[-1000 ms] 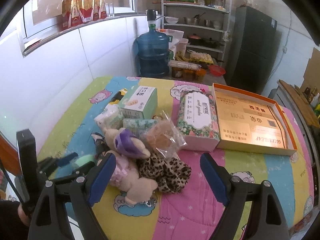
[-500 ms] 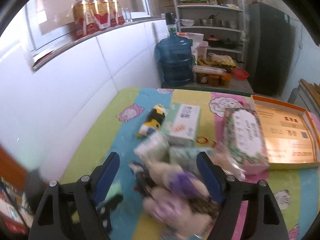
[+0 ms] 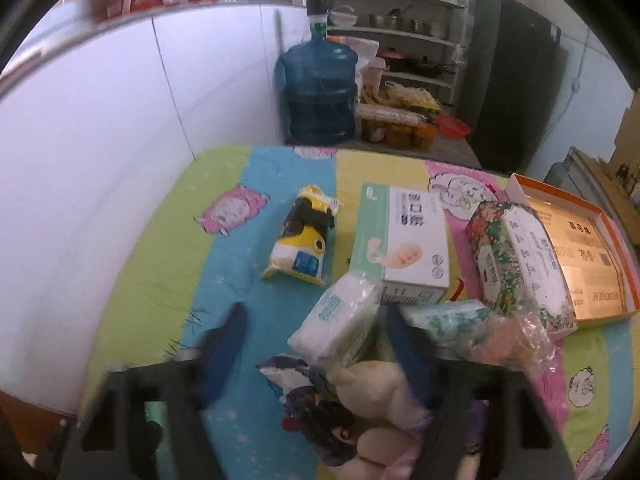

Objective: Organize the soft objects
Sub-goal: 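Grasp the green bagged sponge with the left tool while the right tool grasps the white wrapped roll, then carry the green sponge and white roll over the open cardboard box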

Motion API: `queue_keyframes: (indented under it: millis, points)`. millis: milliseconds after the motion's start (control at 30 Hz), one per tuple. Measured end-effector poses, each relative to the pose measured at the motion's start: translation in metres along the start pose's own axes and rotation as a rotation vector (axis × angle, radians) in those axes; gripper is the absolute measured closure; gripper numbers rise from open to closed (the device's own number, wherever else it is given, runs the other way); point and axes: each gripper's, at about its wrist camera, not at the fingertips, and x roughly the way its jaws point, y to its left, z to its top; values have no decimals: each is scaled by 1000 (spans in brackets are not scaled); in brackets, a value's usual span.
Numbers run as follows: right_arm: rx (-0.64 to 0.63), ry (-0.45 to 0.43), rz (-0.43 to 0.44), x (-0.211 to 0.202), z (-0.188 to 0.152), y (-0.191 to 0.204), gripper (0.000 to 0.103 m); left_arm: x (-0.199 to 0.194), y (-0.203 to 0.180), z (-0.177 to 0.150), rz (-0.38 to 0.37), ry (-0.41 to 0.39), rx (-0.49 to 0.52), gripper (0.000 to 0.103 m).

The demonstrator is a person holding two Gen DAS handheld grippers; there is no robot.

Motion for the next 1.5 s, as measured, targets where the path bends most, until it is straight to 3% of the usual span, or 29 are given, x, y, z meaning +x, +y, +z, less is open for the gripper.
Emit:
queue_keyframes:
  millis: [67, 133, 267, 367, 633, 900, 1233, 1500]
  points:
    - [-13, 23, -32, 7, -3, 1, 62, 2, 3, 1, -6, 3, -9, 63]
    - [-17, 41, -36, 12, -4, 0, 66, 4, 5, 2, -11, 5, -14, 63]
    - [34, 38, 22, 9, -6, -11, 77, 8, 7, 3, -17, 13, -18, 63]
    - [63, 29, 78, 2, -7, -19, 81, 9, 8, 6, -24, 11, -22, 63]
    - [88, -27, 182, -30, -3, -26, 81, 10, -2, 20, -52, -24, -4, 63]
    - [91, -75, 220, -62, 5, -34, 81, -3, -22, 32, -75, -62, 11, 63]
    - [130, -158, 214, -107, 4, -73, 81, -19, -72, 56, -122, -97, 80, 63]
    - [196, -202, 153, -136, -6, -125, 81, -22, -124, 66, -187, -99, 143, 63]
